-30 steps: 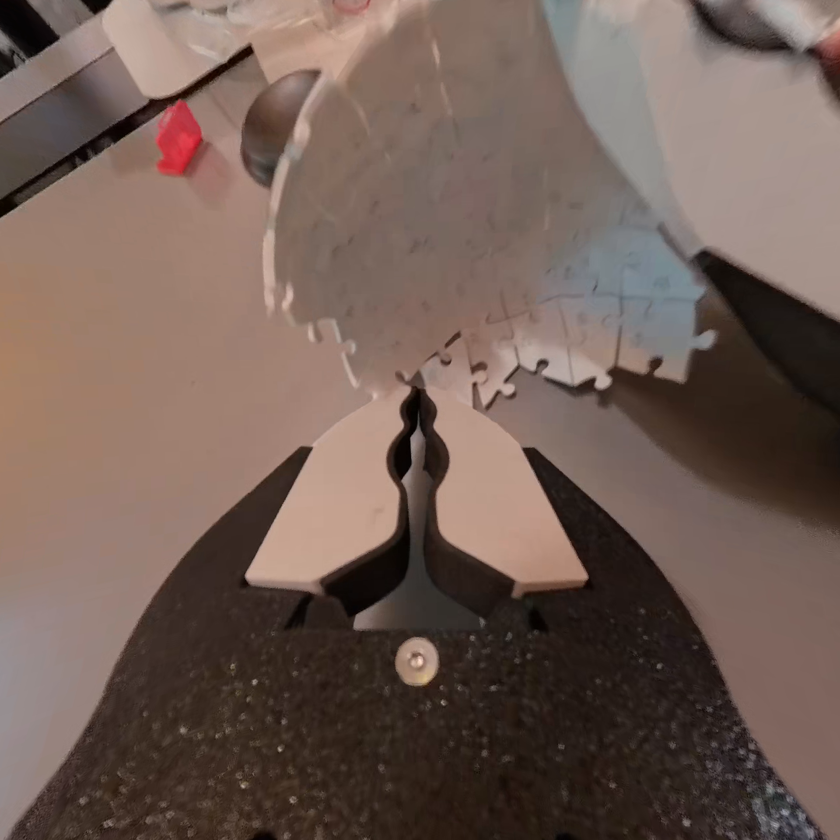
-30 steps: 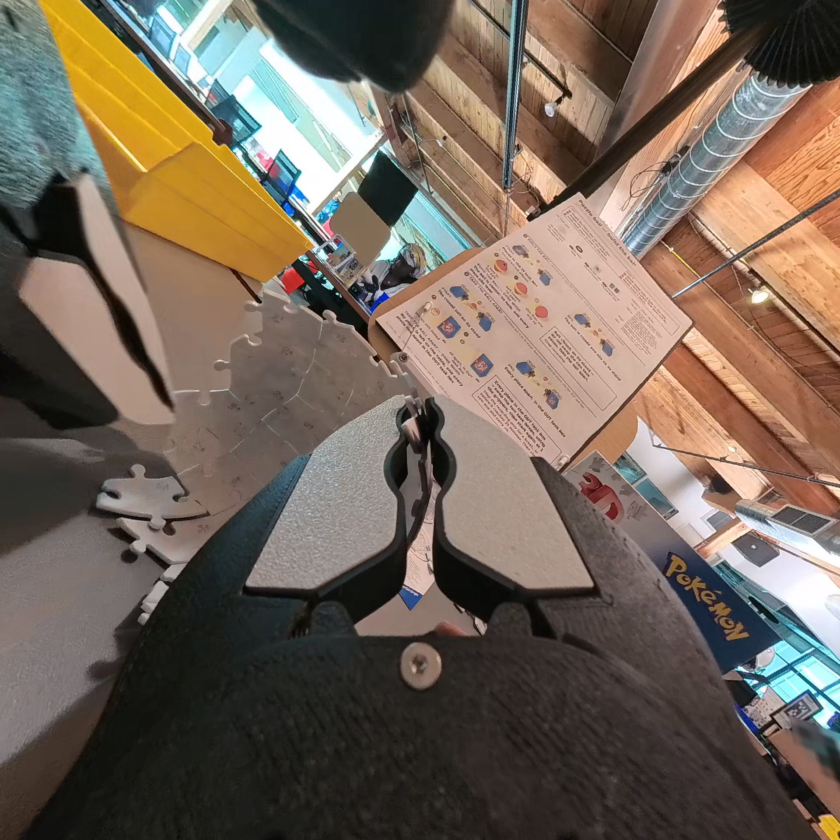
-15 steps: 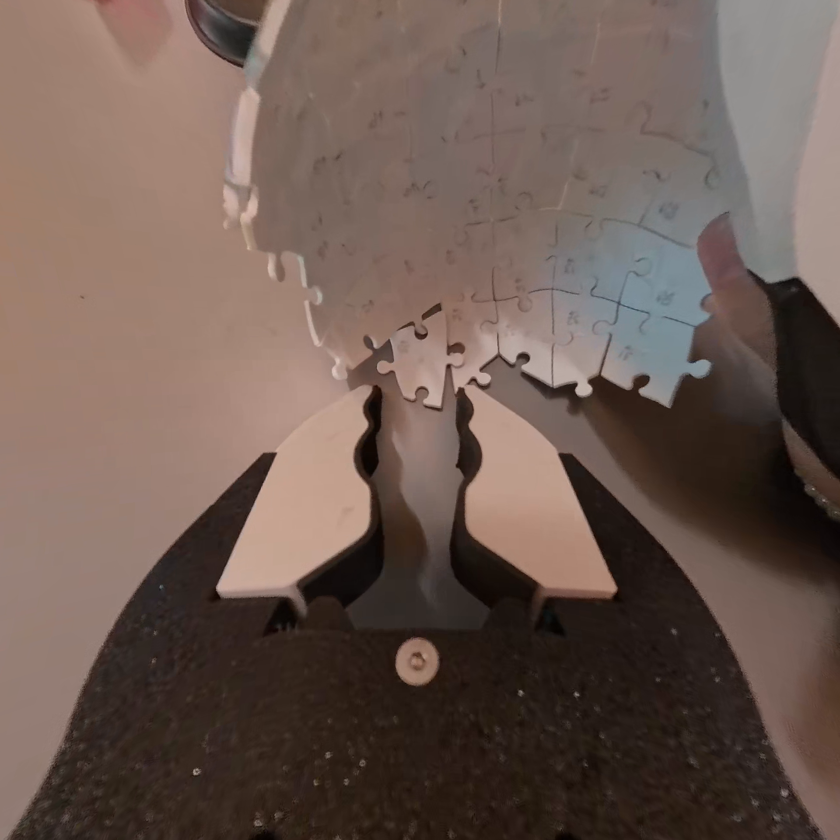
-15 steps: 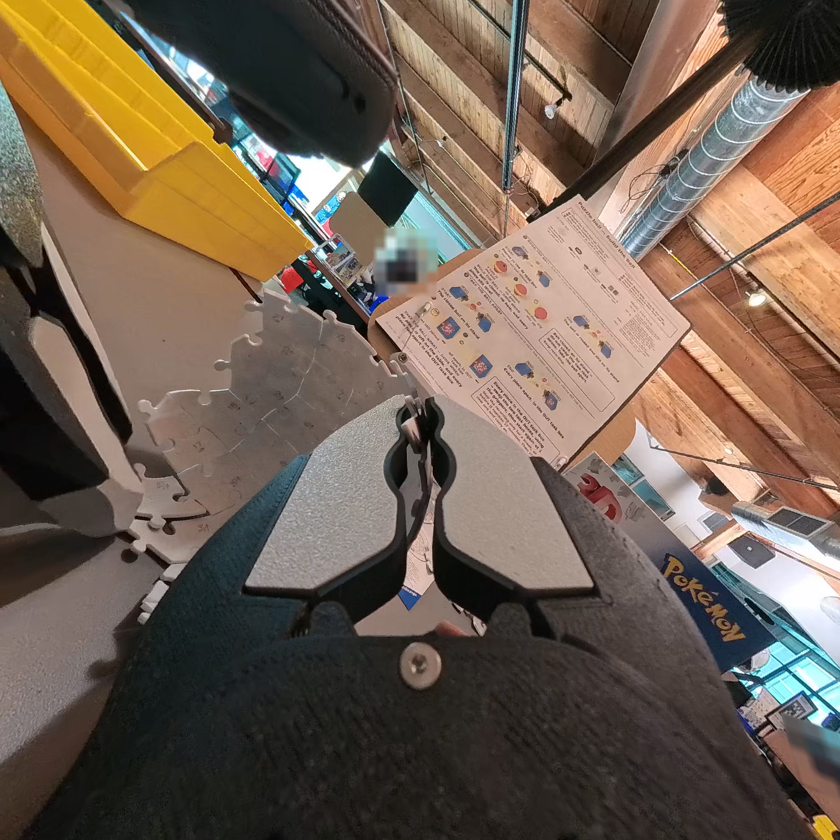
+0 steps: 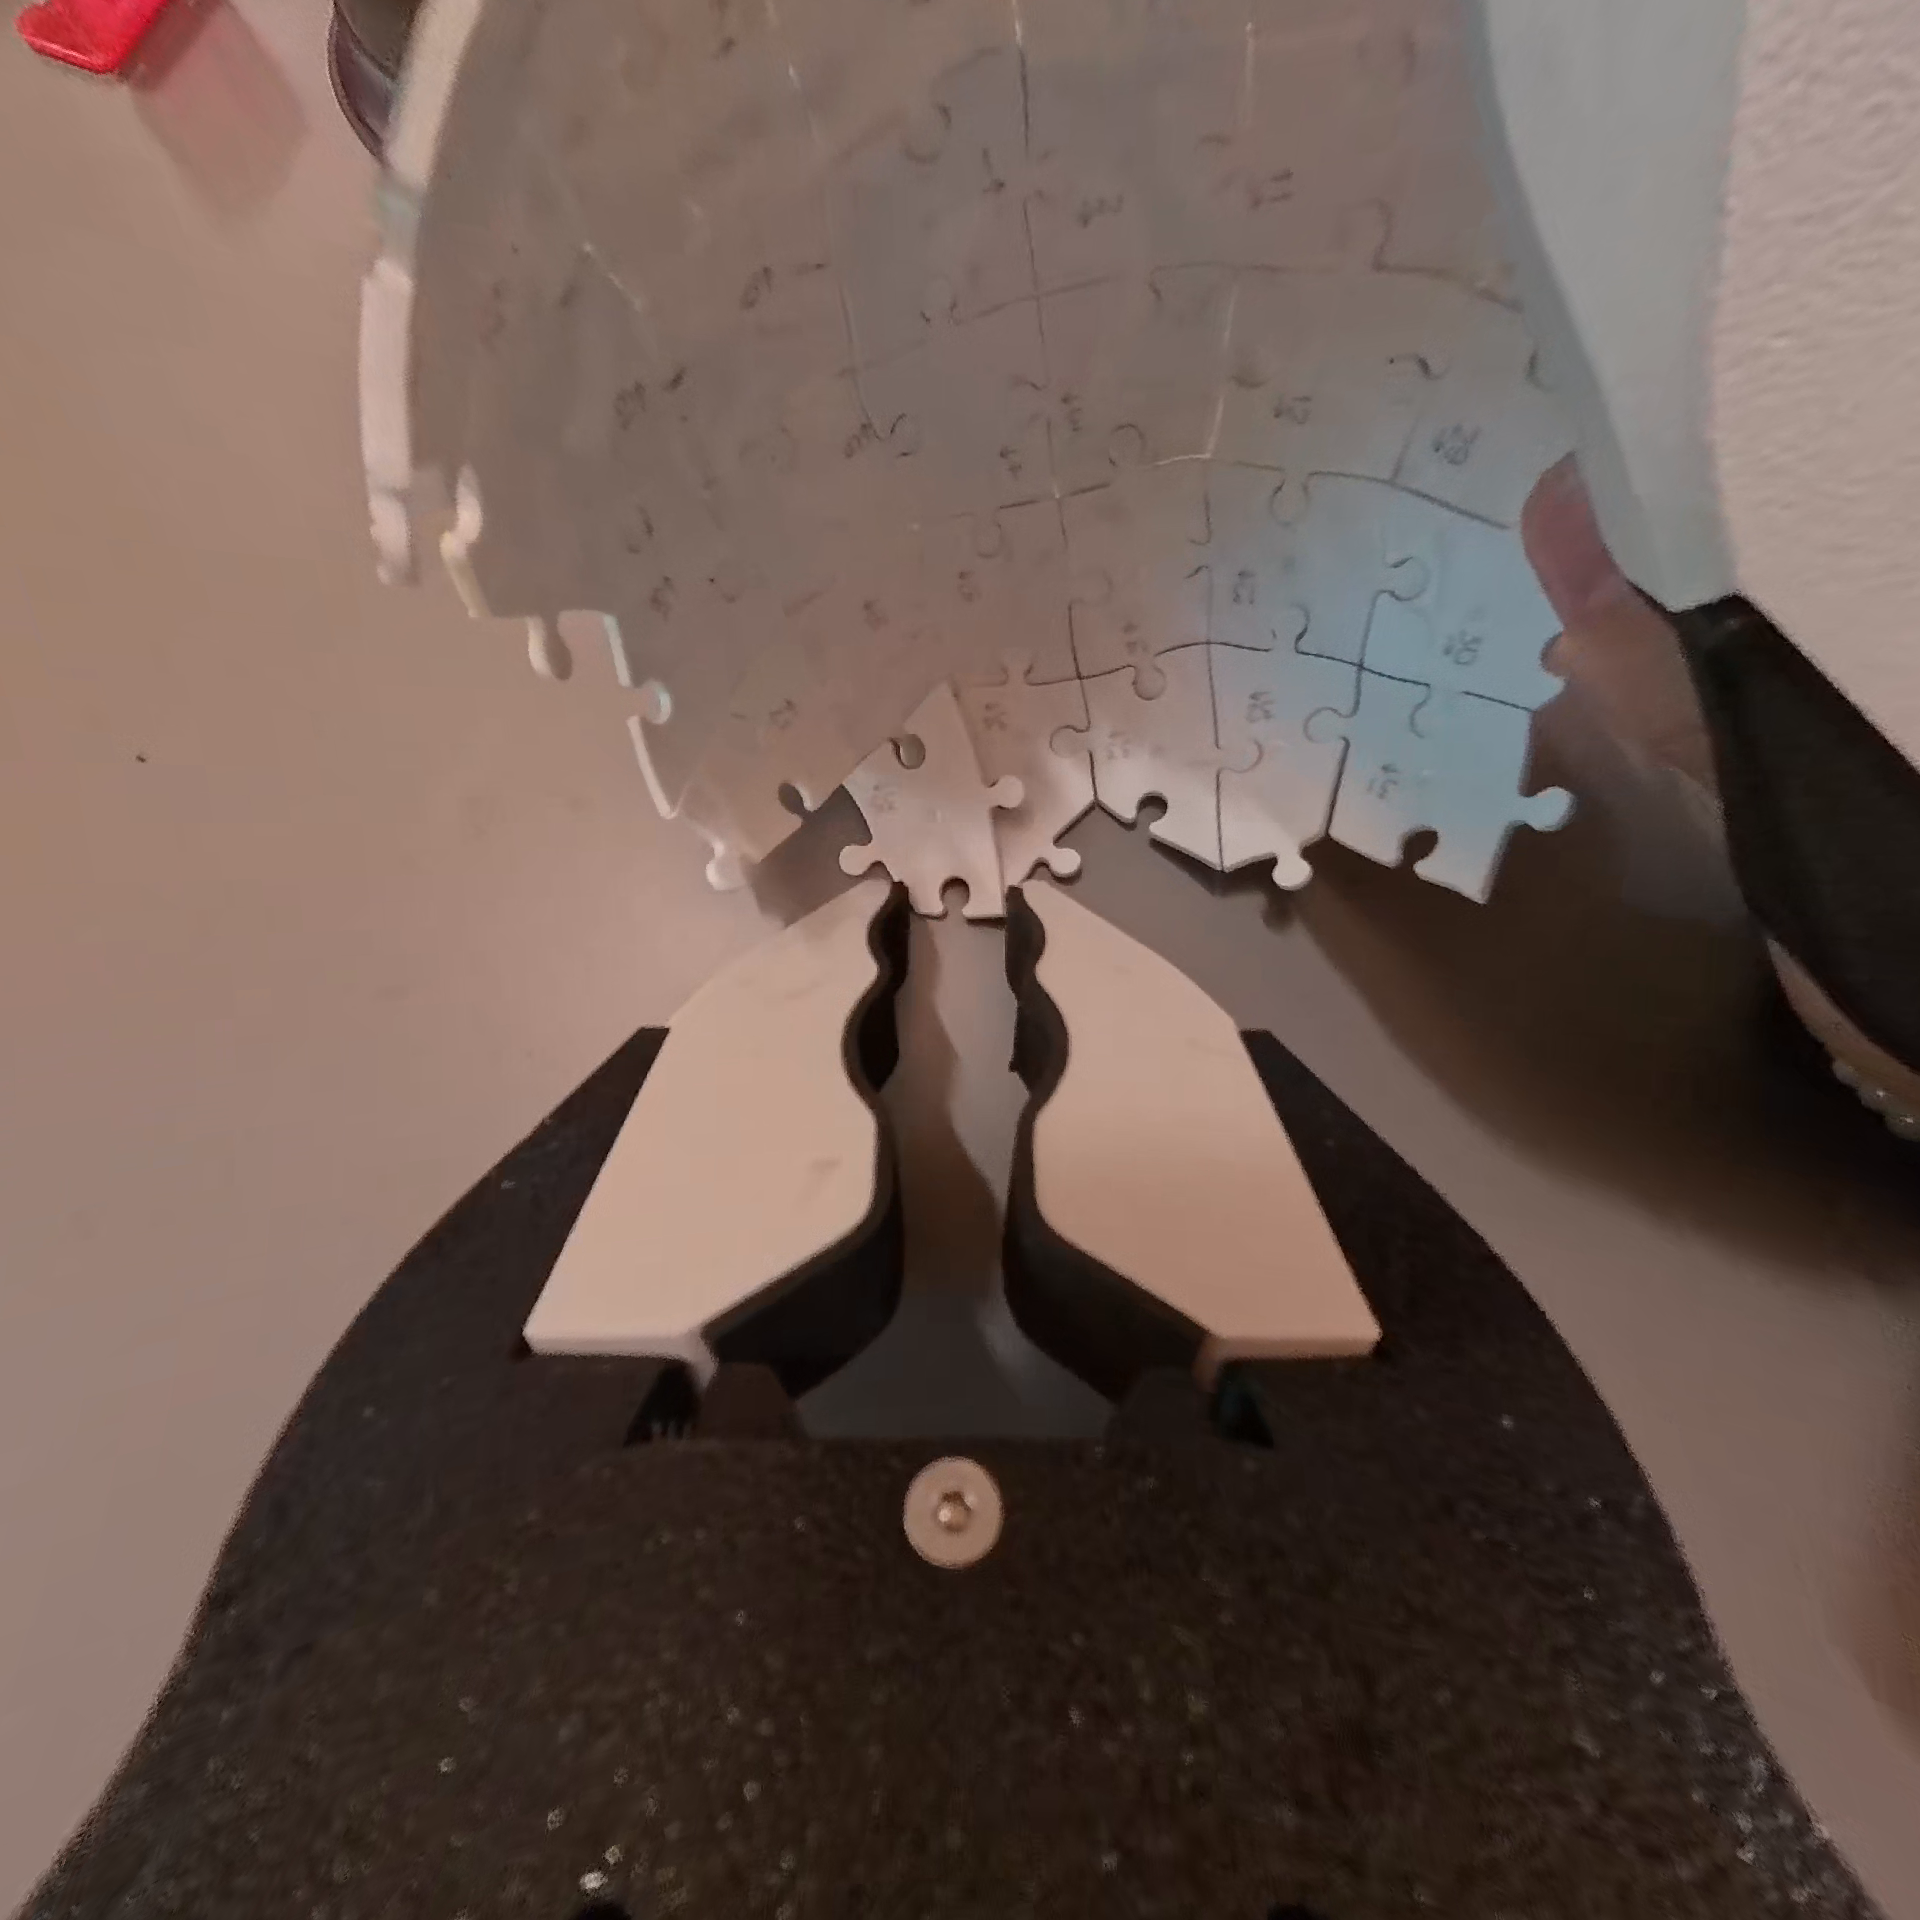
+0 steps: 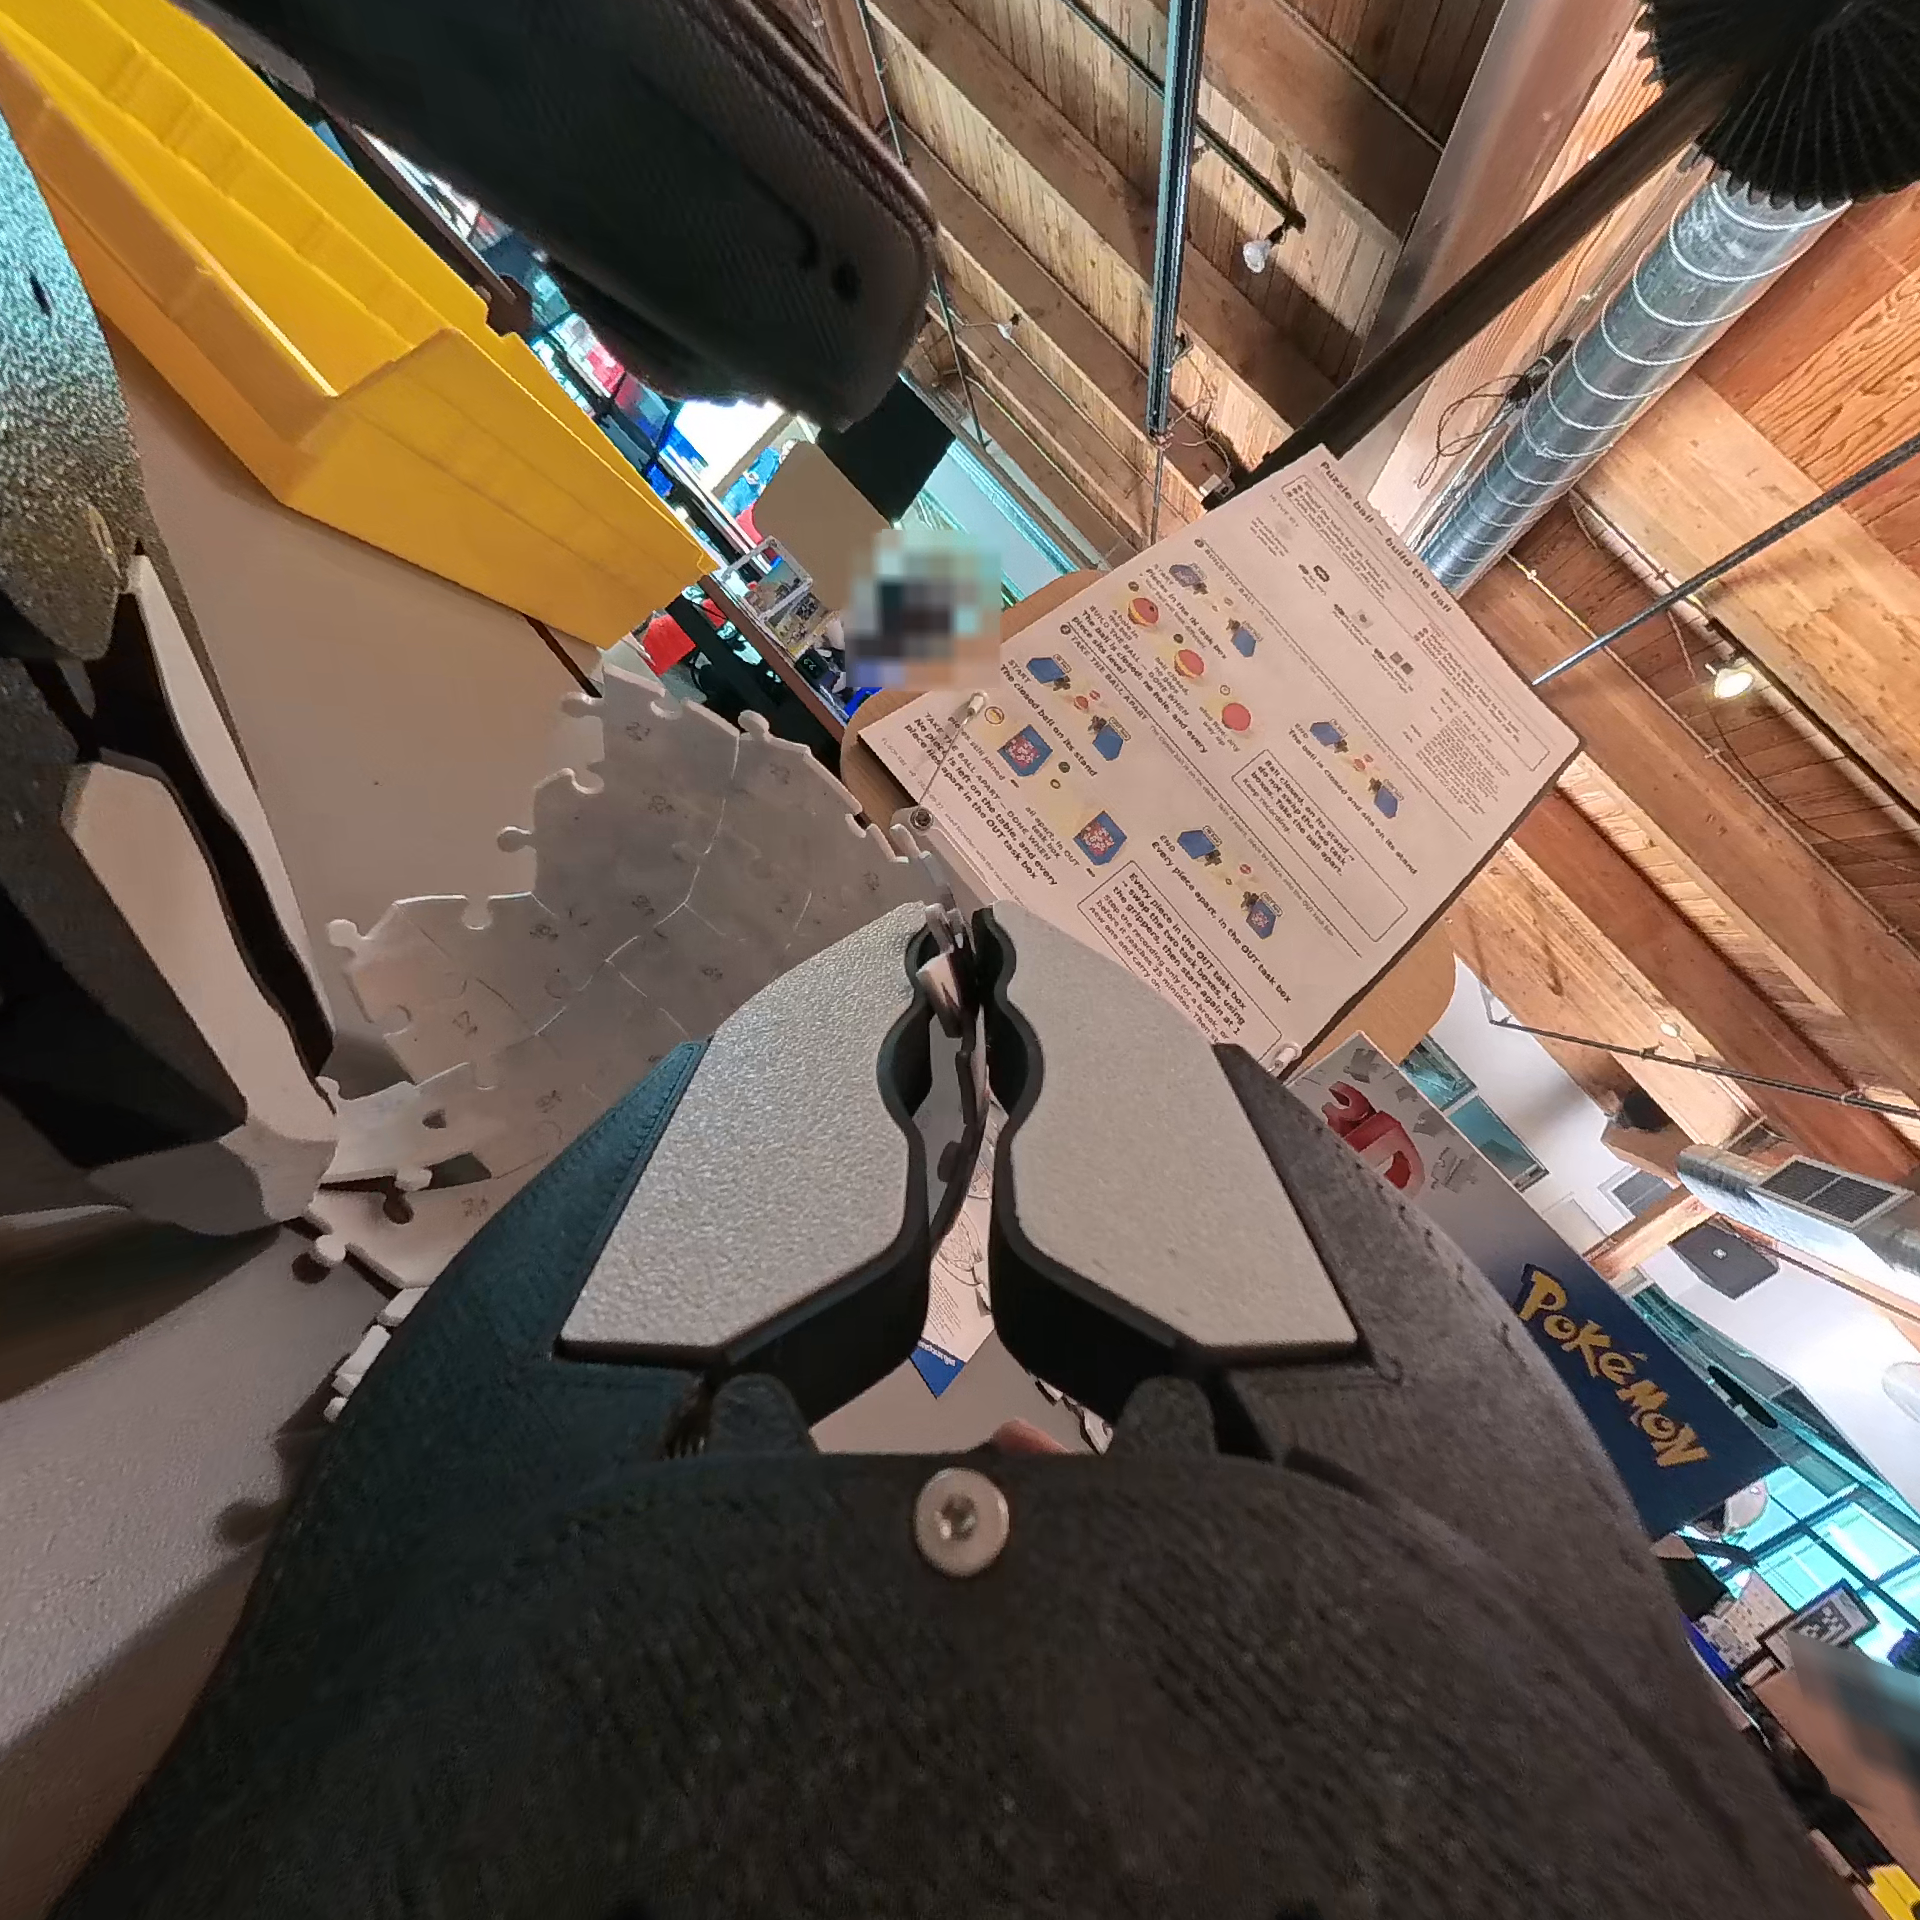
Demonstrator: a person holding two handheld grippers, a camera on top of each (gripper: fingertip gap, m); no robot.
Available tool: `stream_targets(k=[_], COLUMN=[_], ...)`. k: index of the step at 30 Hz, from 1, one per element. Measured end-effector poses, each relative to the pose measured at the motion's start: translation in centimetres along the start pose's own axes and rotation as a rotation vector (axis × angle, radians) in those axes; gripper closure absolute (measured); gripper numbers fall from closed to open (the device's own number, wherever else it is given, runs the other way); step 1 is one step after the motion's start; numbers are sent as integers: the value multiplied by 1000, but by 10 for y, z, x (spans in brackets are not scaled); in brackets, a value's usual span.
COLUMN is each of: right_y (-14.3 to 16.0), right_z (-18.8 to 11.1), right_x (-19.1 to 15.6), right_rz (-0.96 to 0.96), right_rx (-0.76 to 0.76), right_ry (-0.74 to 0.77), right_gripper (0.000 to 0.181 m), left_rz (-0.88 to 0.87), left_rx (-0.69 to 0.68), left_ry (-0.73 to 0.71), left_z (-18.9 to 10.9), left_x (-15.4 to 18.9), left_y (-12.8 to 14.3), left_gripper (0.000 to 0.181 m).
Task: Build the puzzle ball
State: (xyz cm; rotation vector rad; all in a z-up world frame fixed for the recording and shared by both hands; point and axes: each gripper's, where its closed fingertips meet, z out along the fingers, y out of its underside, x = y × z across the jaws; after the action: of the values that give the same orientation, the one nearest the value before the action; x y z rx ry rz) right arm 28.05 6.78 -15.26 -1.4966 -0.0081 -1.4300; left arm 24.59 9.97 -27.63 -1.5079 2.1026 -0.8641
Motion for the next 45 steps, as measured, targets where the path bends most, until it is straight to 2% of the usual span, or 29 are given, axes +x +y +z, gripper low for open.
stream_targets(k=[14, 24, 28, 34, 45], right_y=[0, 0, 0, 0, 0], right_z=[0, 0, 0, 0, 0], right_x=[0, 0, 0, 0, 0], right_rz=[0, -2, -4, -4, -3], right_rx=[-1, -1, -2, -2, -1], right_ry=[-2, -2, -2, -3, -2], right_gripper=[175, 175, 175, 175, 175], left_rz=[-2, 17, -6, -64, -71], left_rx=[62, 47, 64, -12, -10], left_ry=[-5, 5, -51, -91, -41], left_z=[-4, -1, -7, -4, 0], left_x=[-2, -1, -8, -18, -11], left_y=[-7, -6, -9, 2, 0], left_gripper=[165, 169, 169, 170, 179])
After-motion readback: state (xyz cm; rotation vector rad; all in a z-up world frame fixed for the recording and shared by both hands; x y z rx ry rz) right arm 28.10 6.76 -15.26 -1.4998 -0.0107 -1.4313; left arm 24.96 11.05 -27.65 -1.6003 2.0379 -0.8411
